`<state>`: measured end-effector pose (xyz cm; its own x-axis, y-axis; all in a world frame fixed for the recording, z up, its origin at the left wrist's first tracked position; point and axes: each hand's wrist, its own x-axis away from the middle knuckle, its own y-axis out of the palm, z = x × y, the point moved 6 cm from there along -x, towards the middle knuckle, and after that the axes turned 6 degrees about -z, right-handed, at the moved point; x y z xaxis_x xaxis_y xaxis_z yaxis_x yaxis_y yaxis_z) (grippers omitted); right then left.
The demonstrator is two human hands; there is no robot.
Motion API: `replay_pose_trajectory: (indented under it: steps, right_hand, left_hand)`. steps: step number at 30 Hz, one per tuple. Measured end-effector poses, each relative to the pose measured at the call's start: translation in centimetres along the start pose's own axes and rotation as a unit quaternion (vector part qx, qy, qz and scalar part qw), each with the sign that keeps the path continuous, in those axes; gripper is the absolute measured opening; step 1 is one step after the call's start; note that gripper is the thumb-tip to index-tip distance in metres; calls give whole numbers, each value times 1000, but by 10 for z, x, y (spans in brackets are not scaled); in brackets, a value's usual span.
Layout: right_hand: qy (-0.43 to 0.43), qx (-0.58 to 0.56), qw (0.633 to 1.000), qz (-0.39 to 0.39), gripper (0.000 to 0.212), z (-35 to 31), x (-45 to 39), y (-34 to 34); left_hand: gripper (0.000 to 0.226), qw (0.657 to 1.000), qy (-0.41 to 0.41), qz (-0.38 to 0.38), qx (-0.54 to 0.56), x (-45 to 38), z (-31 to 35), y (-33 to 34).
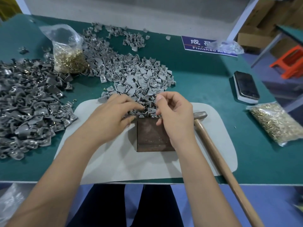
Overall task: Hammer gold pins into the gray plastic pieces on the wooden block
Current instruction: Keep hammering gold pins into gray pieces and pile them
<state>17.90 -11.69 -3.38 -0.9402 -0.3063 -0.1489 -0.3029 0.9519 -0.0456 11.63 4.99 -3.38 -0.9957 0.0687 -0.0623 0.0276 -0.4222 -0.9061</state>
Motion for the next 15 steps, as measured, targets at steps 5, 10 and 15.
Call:
replay_pose_trajectory:
  steps: [5, 10, 15]
  right_hand:
    - [-15, 14, 1000, -9, 11, -3, 1, 3]
    - [-15, 11, 1000, -5, 9, -2, 2, 4]
    - [-24, 17, 1000, -6, 10, -3, 2, 3]
  left_hand:
    - [42, 997, 62, -38, -13, -2, 6, -1]
    - [51, 992, 73, -95, -49, -8, 8, 11]
    - [47, 990, 85, -79, -77, -13, 3, 7]
